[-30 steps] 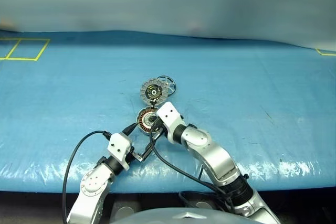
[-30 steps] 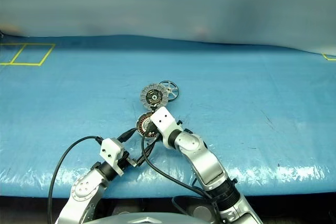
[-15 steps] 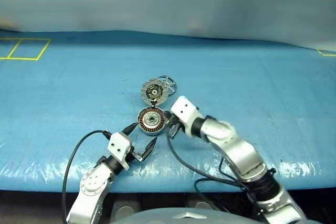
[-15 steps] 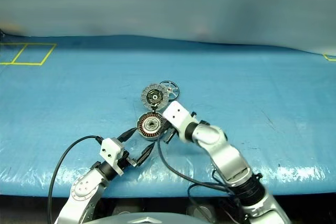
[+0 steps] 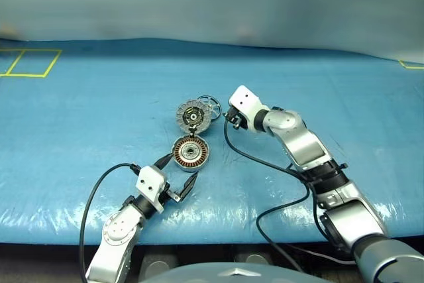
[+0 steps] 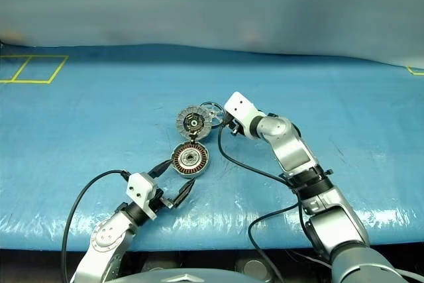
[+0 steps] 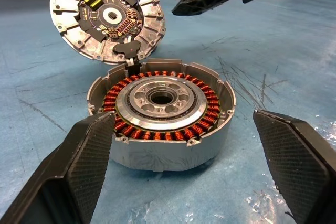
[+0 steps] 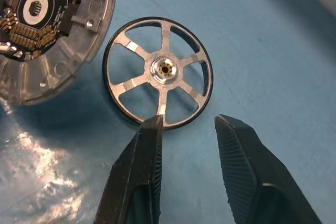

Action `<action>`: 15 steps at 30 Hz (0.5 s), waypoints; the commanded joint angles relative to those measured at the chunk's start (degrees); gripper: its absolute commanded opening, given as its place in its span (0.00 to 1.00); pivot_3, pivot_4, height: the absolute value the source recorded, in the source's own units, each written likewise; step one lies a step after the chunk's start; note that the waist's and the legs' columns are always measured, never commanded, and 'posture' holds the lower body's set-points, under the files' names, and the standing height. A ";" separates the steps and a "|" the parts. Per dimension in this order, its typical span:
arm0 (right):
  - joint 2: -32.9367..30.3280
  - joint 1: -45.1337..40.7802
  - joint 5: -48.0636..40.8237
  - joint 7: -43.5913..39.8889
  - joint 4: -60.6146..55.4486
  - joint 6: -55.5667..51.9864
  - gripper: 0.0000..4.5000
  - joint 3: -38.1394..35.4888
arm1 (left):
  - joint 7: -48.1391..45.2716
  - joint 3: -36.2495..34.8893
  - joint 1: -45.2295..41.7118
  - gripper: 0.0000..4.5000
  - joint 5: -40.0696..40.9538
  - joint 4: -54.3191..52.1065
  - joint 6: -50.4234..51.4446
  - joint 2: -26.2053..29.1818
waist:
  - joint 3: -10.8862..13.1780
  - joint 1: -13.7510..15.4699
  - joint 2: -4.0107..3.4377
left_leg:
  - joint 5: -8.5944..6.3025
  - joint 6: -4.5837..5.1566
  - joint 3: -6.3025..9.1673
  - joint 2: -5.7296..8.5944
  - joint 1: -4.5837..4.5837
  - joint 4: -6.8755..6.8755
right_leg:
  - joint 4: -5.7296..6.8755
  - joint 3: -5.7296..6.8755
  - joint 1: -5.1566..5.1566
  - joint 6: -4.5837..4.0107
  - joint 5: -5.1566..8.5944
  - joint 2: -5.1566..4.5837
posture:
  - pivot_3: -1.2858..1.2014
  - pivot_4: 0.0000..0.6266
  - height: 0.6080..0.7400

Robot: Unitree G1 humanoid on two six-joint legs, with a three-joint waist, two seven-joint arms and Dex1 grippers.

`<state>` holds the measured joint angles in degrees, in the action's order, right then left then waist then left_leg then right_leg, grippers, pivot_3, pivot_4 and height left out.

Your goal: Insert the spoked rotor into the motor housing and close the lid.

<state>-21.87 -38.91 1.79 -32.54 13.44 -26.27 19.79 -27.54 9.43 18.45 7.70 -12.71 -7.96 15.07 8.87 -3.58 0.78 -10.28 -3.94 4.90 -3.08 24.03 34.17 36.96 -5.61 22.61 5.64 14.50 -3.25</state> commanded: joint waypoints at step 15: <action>7.85 -9.39 2.36 -2.41 24.47 12.12 0.35 -2.15 | 2.12 -0.57 2.94 1.00 -0.85 -2.28 -2.36 -0.05 | 0.12 -0.07 -0.20 | 0.00 0.00 0.00 0.00 0.00 -0.01 | 0.02 -0.01 0.01 -0.07 -0.06 0.02 | 0.52 0.24 1.00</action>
<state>-14.43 -46.54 4.12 -34.81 37.51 -15.09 19.06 -25.58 9.12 21.23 7.18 -12.75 -8.84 15.09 8.98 -3.65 0.59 -10.28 -3.94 4.90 -3.08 24.02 34.15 36.99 -5.62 22.62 5.57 14.45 -3.23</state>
